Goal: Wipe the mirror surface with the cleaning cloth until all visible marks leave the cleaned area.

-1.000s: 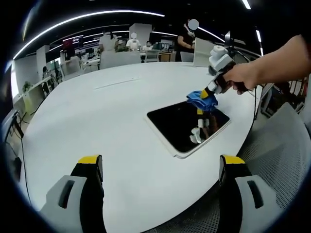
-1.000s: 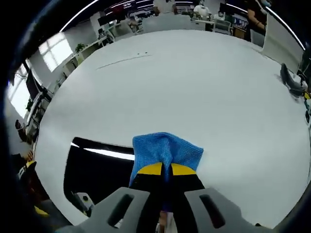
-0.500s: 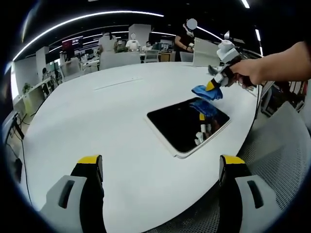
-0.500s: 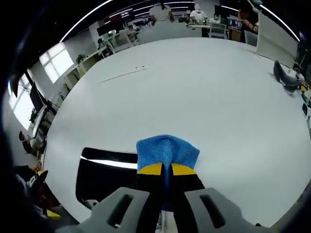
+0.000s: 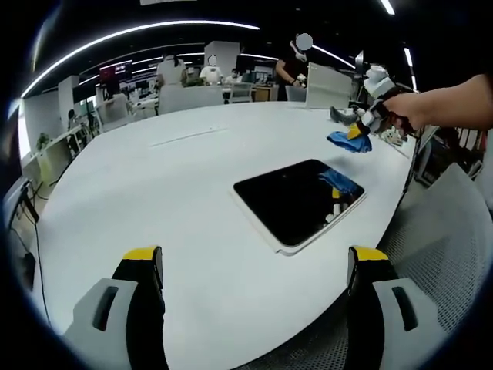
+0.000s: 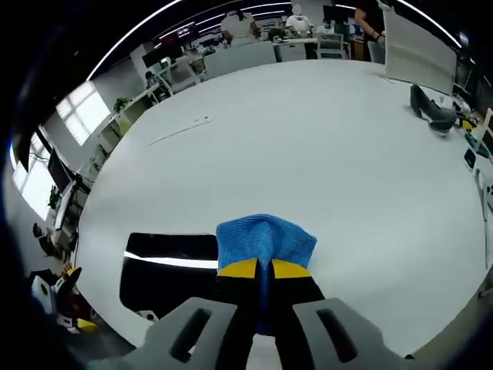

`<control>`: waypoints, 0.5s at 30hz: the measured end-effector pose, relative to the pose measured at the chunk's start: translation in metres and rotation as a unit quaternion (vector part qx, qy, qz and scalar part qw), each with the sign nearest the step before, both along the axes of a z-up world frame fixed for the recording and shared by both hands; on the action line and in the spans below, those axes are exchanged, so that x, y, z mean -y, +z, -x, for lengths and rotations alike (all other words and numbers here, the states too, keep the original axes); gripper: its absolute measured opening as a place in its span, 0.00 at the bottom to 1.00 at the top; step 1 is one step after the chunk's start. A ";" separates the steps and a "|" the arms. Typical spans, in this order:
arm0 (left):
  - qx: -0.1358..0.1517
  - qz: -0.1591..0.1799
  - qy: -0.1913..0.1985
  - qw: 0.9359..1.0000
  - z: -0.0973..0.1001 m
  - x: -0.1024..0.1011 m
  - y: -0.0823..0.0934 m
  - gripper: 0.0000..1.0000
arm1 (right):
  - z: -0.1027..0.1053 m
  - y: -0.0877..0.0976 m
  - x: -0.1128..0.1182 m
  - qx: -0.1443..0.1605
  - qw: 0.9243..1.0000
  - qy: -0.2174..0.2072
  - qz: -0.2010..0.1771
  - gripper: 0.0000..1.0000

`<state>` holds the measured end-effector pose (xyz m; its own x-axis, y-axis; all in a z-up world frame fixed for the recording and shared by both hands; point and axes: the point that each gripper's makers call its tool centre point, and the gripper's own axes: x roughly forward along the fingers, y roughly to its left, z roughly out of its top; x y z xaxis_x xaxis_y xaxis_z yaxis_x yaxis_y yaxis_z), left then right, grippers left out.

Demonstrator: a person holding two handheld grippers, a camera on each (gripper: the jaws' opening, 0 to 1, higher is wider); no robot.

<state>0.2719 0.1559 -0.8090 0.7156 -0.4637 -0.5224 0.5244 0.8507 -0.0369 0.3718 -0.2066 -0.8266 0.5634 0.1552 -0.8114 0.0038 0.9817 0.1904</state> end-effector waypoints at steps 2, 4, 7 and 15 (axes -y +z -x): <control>0.001 -0.001 0.000 1.000 0.000 0.000 0.000 0.99 | 0.006 -0.010 0.001 -0.008 1.000 0.006 0.004 0.00; 0.002 0.000 0.001 1.000 0.000 0.000 0.001 0.99 | 0.009 -0.016 -0.001 -0.012 1.000 0.009 0.004 0.00; 0.002 0.003 0.005 1.000 -0.001 -0.001 0.001 0.99 | 0.012 -0.028 0.000 -0.018 0.999 0.029 0.036 0.00; 0.002 0.003 0.006 1.000 -0.001 -0.002 0.001 0.99 | 0.023 -0.052 -0.002 -0.032 0.998 0.030 0.042 0.01</control>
<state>0.2724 0.1578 -0.8080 0.7237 -0.4580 -0.5163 0.5144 0.8567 -0.0390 0.3491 -0.2051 -0.8782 0.5017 0.1168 -0.8571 -0.0460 0.9930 0.1084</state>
